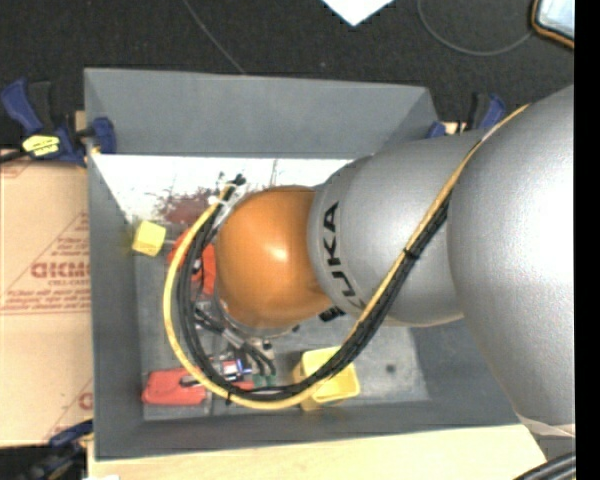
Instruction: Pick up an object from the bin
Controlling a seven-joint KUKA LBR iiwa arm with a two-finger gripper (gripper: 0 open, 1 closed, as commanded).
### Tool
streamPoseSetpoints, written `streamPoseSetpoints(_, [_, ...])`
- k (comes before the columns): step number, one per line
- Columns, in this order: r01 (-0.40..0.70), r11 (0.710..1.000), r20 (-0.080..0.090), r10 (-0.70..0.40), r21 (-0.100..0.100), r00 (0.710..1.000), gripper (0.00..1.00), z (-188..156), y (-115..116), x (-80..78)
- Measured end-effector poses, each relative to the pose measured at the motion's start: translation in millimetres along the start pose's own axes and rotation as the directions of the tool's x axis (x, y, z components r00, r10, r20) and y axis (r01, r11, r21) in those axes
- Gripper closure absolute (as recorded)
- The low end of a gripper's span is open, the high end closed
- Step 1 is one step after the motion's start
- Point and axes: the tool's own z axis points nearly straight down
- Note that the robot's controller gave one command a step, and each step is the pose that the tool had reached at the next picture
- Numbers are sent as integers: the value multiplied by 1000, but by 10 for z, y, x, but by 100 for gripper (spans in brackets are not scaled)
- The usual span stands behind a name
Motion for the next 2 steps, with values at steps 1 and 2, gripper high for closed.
streamPoseSetpoints(1, [-44,999,9,44,-1,999,0,743,-141,-25])
streamPoseSetpoints(2, [39,999,21,-39,-4,999,0,800,-164,-43])
